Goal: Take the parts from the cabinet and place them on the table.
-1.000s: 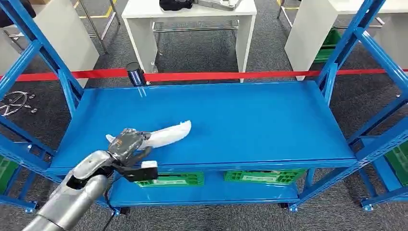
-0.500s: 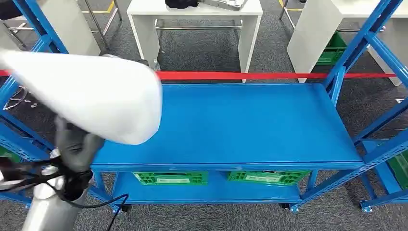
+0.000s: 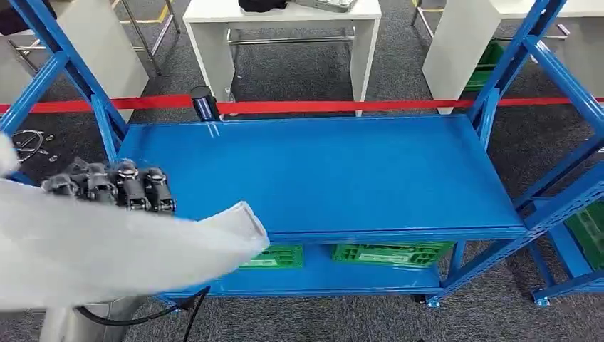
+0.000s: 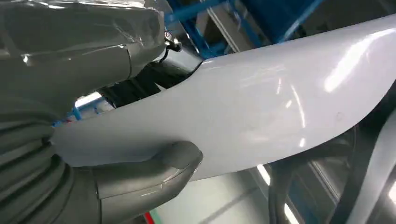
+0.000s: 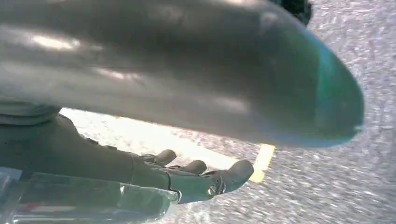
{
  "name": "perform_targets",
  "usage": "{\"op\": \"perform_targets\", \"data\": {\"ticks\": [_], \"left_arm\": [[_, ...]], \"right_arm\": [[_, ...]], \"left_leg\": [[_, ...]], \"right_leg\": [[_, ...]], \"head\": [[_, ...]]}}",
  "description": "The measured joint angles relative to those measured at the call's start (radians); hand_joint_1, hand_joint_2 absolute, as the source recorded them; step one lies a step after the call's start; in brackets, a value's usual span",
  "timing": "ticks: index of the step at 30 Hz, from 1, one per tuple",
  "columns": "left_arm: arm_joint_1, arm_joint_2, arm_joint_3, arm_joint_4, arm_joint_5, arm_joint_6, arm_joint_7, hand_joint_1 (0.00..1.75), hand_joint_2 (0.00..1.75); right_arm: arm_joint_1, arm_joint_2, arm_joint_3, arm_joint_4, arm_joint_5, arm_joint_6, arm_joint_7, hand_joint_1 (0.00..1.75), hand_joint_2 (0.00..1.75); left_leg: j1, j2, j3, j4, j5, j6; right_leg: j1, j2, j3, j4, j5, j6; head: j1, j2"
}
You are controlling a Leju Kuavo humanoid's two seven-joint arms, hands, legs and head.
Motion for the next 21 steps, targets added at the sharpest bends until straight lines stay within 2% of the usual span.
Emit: {"op": "perform_targets", "data": {"ticks": [1, 3, 4, 5, 6, 7, 8, 9, 10, 11, 12, 13, 14, 15, 16, 17, 18, 20, 21], "left_arm": [[-0.01, -0.001, -0.017, 0.0, 0.0, 0.0, 0.004, 1.75, 1.75], [-0.021, -0.001, -0.043, 0.0, 0.003, 0.013, 0.011, 1.75, 1.75], [-0.024, 0.0, -0.056, 0.0, 0.004, 0.025, 0.018, 1.75, 1.75], [-0.029, 0.002, -0.068, 0.001, 0.004, 0.034, 0.023, 1.75, 1.75], [-0.036, 0.002, -0.077, 0.003, 0.005, 0.04, 0.026, 1.75, 1.75], [-0.044, 0.002, -0.088, 0.005, 0.01, 0.048, 0.033, 1.75, 1.75], [-0.051, 0.003, -0.093, 0.007, 0.015, 0.053, 0.038, 1.75, 1.75], [-0.052, 0.004, -0.104, 0.012, 0.021, 0.058, 0.043, 1.75, 1.75], [-0.053, 0.008, -0.109, 0.018, 0.021, 0.061, 0.046, 1.75, 1.75], [-0.055, 0.011, -0.114, 0.026, 0.021, 0.064, 0.053, 1.75, 1.75], [-0.056, 0.014, -0.122, 0.037, 0.02, 0.071, 0.061, 1.75, 1.75], [-0.059, 0.017, -0.13, 0.046, 0.019, 0.08, 0.067, 1.75, 1.75], [-0.064, 0.02, -0.135, 0.057, 0.016, 0.088, 0.073, 1.75, 1.75], [-0.071, 0.023, -0.142, 0.068, 0.014, 0.096, 0.08, 1.75, 1.75], [-0.078, 0.023, -0.148, 0.077, 0.014, 0.103, 0.084, 1.75, 1.75], [-0.083, 0.023, -0.153, 0.085, 0.014, 0.107, 0.088, 1.75, 1.75], [-0.087, 0.023, -0.159, 0.095, 0.01, 0.111, 0.092, 1.75, 1.75], [-0.098, 0.024, -0.172, 0.118, -0.001, 0.114, 0.093, 1.75, 1.75], [-0.104, 0.026, -0.176, 0.128, -0.001, 0.115, 0.093, 1.75, 1.75]], "right_arm": [[0.002, 0.002, -0.002, 0.0, 0.0, 0.005, 0.008, 0.0, 0.0], [0.004, -0.002, -0.006, 0.0, 0.001, 0.01, 0.014, 0.0, 0.0], [0.004, -0.002, -0.011, 0.0, 0.002, 0.015, 0.018, 0.0, 0.0], [0.005, -0.003, -0.016, 0.0, 0.002, 0.017, 0.022, 0.0, 0.0], [0.003, -0.004, -0.02, 0.0, 0.002, 0.018, 0.023, 0.0, 0.0], [0.003, -0.002, -0.023, 0.002, 0.003, 0.019, 0.024, 0.0, 0.0], [0.003, -0.003, -0.024, 0.003, 0.005, 0.02, 0.026, 0.0, 0.0], [0.003, -0.004, -0.028, 0.005, 0.005, 0.021, 0.027, 0.0, 0.0], [0.002, -0.005, -0.029, 0.006, 0.006, 0.027, 0.029, 0.0, 0.0], [0.001, -0.006, -0.03, 0.008, 0.007, 0.034, 0.032, 0.0, 0.0], [0.0, -0.006, -0.031, 0.011, 0.008, 0.041, 0.036, 0.0, 0.0], [-0.002, -0.005, -0.034, 0.013, 0.008, 0.047, 0.046, 0.0, 0.0], [-0.004, -0.004, -0.037, 0.016, 0.007, 0.052, 0.053, 0.0, 0.0], [-0.008, -0.003, -0.04, 0.019, 0.005, 0.056, 0.056, 0.0, 0.0], [-0.013, -0.002, -0.045, 0.021, 0.002, 0.057, 0.059, 0.0, 0.0], [-0.018, 0.001, -0.05, 0.024, -0.006, 0.06, 0.064, 0.0, 0.0], [-0.017, 0.006, -0.055, 0.027, -0.014, 0.065, 0.069, 0.0, 0.0], [-0.016, 0.013, -0.071, 0.027, -0.025, 0.076, 0.087, 0.0, 0.0], [-0.013, 0.021, -0.078, 0.027, -0.03, 0.082, 0.095, 0.0, 0.0]], "left_leg": [[-0.005, 0.001, 0.025, -0.05, -0.011, 0.006], [-0.015, 0.004, 0.014, -0.046, 0.003, 0.01], [-0.018, 0.004, 0.011, -0.046, 0.009, 0.015], [-0.019, 0.004, 0.001, -0.055, 0.023, 0.023], [-0.005, 0.011, 0.003, -0.077, 0.047, 0.028], [-0.01, 0.008, -0.005, -0.086, 0.062, 0.035], [-0.009, 0.009, -0.019, -0.086, 0.076, 0.041], [-0.011, 0.009, -0.036, -0.086, 0.087, 0.043], [-0.013, 0.01, -0.049, -0.085, 0.097, 0.043], [-0.015, 0.01, -0.064, -0.084, 0.108, 0.043], [-0.015, 0.011, -0.079, -0.083, 0.118, 0.041], [-0.014, 0.011, -0.091, -0.081, 0.126, 0.038], [-0.013, 0.011, -0.104, -0.077, 0.133, 0.035], [-0.012, 0.011, -0.117, -0.068, 0.138, 0.031], [-0.014, 0.011, -0.129, -0.055, 0.141, 0.026], [-0.017, 0.014, -0.143, -0.043, 0.144, 0.021], [-0.017, 0.014, -0.143, -0.041, 0.152, 0.014], [-0.014, 0.013, -0.147, -0.039, 0.165, 0.003], [-0.01, 0.011, -0.153, -0.033, 0.156, -0.004]], "right_leg": [[0.001, 0.0, -0.003, 0.0, 0.006, 0.004], [-0.002, -0.001, -0.008, -0.002, 0.017, 0.019], [-0.006, -0.002, -0.008, -0.006, 0.025, 0.028], [-0.005, -0.002, -0.007, -0.017, 0.037, 0.034], [-0.006, -0.003, -0.017, -0.007, 0.033, 0.034], [-0.001, -0.003, -0.034, 0.012, -0.005, 0.028], [-0.002, -0.002, -0.055, 0.067, -0.058, 0.016], [-0.003, -0.001, -0.083, 0.154, -0.115, 0.01], [-0.003, -0.002, -0.098, 0.223, -0.146, 0.011], [-0.003, -0.002, -0.106, 0.28, -0.156, 0.019], [-0.004, -0.002, -0.091, 0.288, -0.145, 0.03], [-0.006, -0.002, -0.056, 0.254, -0.123, 0.043], [-0.007, -0.003, -0.005, 0.186, -0.099, 0.053], [-0.009, -0.003, 0.055, 0.1, -0.087, 0.058], [-0.011, -0.003, 0.112, 0.019, -0.105, 0.054], [-0.003, 0.004, 0.137, -0.021, -0.12, 0.04], [-0.003, 0.004, 0.124, -0.014, -0.116, 0.035], [0.001, 0.005, 0.117, -0.009, -0.108, 0.021], [-0.01, 0.001, 0.108, -0.012, -0.098, 0.007]], "head": [[0.001, 0.0], [-0.001, 0.0], [0.001, 0.0], [-0.001, 0.0], [0.002, 0.0], [0.003, 0.0], [0.008, 0.0], [0.01, 0.0], [0.009, 0.0], [0.01, 0.0], [0.01, 0.0], [0.01, 0.0], [0.01, 0.0], [0.01, 0.0], [0.011, 0.0], [0.011, 0.0], [0.007, 0.0], [0.007, 0.0], [0.01, 0.0]]}}
